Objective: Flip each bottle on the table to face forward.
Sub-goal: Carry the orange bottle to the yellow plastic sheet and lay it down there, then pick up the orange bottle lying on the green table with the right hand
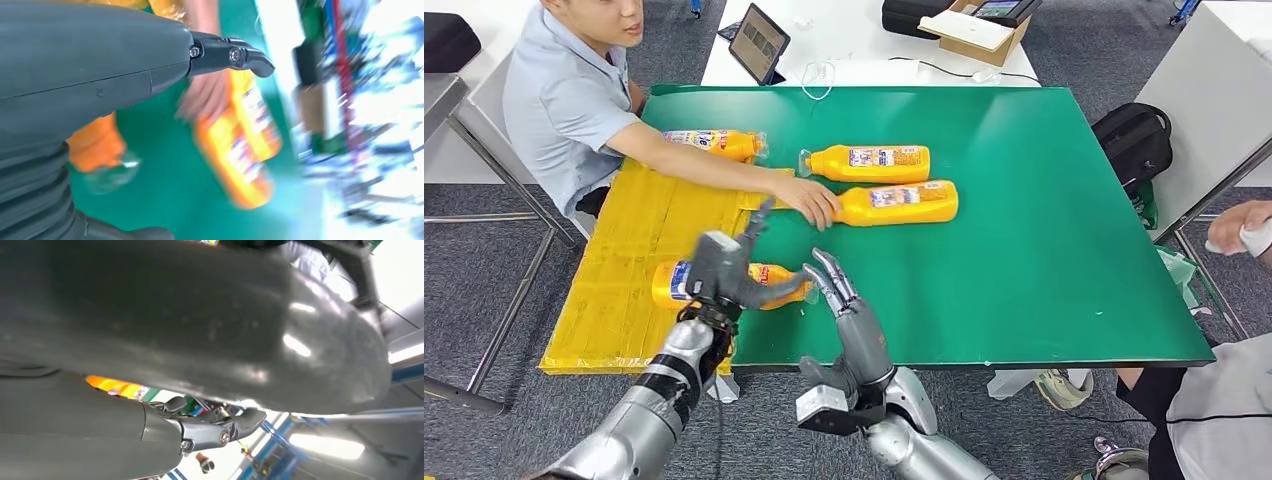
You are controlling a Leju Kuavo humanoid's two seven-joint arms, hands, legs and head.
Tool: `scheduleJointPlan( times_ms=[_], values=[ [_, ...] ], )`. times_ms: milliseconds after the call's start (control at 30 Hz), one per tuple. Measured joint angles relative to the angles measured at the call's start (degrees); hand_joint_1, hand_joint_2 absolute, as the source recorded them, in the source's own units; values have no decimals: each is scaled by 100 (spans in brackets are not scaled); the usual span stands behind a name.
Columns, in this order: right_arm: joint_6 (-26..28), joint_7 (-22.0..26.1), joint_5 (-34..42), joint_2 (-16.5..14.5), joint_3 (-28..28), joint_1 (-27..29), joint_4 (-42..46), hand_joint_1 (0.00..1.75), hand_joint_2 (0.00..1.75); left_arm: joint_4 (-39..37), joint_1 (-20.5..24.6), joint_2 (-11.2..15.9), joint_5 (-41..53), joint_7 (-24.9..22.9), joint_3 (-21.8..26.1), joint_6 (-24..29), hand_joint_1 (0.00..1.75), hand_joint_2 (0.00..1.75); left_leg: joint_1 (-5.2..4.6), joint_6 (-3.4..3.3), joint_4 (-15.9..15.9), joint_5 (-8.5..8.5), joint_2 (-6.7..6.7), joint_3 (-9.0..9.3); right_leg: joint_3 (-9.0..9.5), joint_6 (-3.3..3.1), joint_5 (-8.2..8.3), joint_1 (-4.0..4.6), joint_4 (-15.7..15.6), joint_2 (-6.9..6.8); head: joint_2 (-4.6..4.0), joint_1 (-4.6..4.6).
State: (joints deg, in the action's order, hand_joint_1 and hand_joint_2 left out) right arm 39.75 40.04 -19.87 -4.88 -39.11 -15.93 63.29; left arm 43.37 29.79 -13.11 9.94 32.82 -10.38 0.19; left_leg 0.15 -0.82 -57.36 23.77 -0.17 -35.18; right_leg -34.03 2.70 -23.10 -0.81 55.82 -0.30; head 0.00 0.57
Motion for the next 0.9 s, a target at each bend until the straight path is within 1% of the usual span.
scheduleJointPlan(
  times_ms=[100, 200, 333, 500, 600, 700, 767, 833, 900],
  values=[
    [4, 0, -235, 4, 158, 234, 275, 0, 175, 782, -394, -4, -743, -22, 104, 174, 0, 175, 0, 1, 0, 2, 0, -3, -2, 0, -2, 0, -1, 0, 0, 0],
    [8, 0, -466, 45, 364, 531, 589, 0, 175, 1680, -885, -2, -1307, 7, 201, 417, 0, 175, 0, 0, 1, 4, 0, -5, -6, -1, -3, 0, -1, 0, 0, 0],
    [10, 0, -698, 179, 712, 922, 976, 0, 175, 2808, -1533, 18, -2016, 102, 324, 681, 0, 175, 0, 0, 1, 5, -1, -15, -15, -1, -4, 0, -3, -1, 0, 1],
    [10, 0, -830, 300, 952, 1111, 1255, 0, 175, 3603, -1914, 33, -2261, 143, 388, 769, 0, 175, 0, -1, 1, 4, -1, -15, -14, -1, -3, 0, -3, 0, 0, 0],
    [11, 0, -1234, 339, 1173, 1183, 1350, 0, 175, 4001, -2136, 51, -2448, 172, 394, 849, 0, 175, 0, -1, 1, 4, -1, -14, -13, 0, -3, 0, -3, 0, 0, 1],
    [11, -86, -1984, 352, 1637, 1187, 1302, 0, 175, 4390, -2475, 79, -2319, 270, 392, 1043, 0, 175, 0, -1, 1, 5, -1, -14, -13, 0, -3, 0, -3, 1, 0, 1],
    [8, -306, -2430, 369, 2037, 1121, 1116, 0, 175, 4643, -2761, 89, -2017, 427, 388, 1351, 0, 175, -1, -1, 1, 5, -1, -15, -14, 0, -3, -1, -3, 0, 0, 1],
    [-13, -587, -2608, 432, 2368, 952, 766, 0, 175, 4860, -3018, 92, -1740, 593, 384, 1642, 0, 175, -1, -2, 1, 5, -2, -17, -14, 0, -4, -2, -4, -2, 0, -1],
    [-63, -807, -2690, 523, 2586, 692, 310, 0, 175, 5014, -3188, 94, -1597, 683, 369, 1788, 0, 175, -3, -2, 1, 5, -3, -17, -14, 1, -3, -3, -5, -3, 0, -1]
  ],
)
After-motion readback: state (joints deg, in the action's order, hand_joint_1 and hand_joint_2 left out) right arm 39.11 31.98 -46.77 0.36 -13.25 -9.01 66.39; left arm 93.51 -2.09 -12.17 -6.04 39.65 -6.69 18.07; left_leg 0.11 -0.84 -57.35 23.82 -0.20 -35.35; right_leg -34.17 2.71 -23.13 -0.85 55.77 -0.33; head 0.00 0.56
